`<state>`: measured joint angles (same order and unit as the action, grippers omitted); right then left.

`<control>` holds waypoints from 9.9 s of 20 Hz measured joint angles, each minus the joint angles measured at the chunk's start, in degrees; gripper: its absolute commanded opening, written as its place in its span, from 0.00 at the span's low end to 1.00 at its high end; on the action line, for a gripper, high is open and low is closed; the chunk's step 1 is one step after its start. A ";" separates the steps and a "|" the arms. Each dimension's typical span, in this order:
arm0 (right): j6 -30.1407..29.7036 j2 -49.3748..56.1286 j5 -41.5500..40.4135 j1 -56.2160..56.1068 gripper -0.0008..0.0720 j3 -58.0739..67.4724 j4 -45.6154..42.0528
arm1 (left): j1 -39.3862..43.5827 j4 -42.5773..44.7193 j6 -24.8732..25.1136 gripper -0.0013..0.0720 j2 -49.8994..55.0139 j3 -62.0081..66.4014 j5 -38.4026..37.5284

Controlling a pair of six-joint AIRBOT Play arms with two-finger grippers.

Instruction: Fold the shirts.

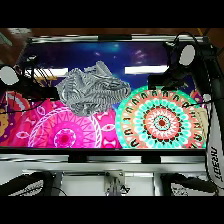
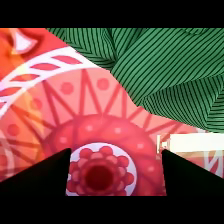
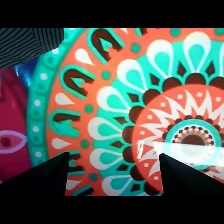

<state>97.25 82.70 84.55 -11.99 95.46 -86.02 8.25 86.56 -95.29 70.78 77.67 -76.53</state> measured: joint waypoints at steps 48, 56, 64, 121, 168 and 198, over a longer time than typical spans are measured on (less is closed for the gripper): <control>4.55 30.64 -39.04 -2.91 0.11 0.15 39.78 | 2.73 -3.23 0.04 0.94 16.04 0.13 34.88; 2.43 25.20 -30.01 -3.85 0.11 0.20 32.68 | 8.35 -3.23 12.04 1.00 21.09 0.13 37.35; 1.46 19.80 -25.18 -6.97 0.11 0.20 28.98 | 9.99 -2.82 14.80 0.13 26.05 0.13 43.87; -8.55 1.62 -11.61 -13.42 0.11 6.29 15.30 | 8.63 -1.81 7.89 0.10 -8.48 1.62 17.94; 15.04 -7.61 -14.16 -28.50 0.11 13.35 -28.72 | 7.69 -8.46 9.35 0.10 -10.75 10.58 35.95; 6.62 15.47 5.03 -19.78 0.11 18.05 7.04 | 5.70 1.99 5.62 0.78 -3.69 -3.85 14.29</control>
<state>103.88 98.17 89.58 -31.77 113.51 -78.98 13.96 88.55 -89.67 67.09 73.82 -62.24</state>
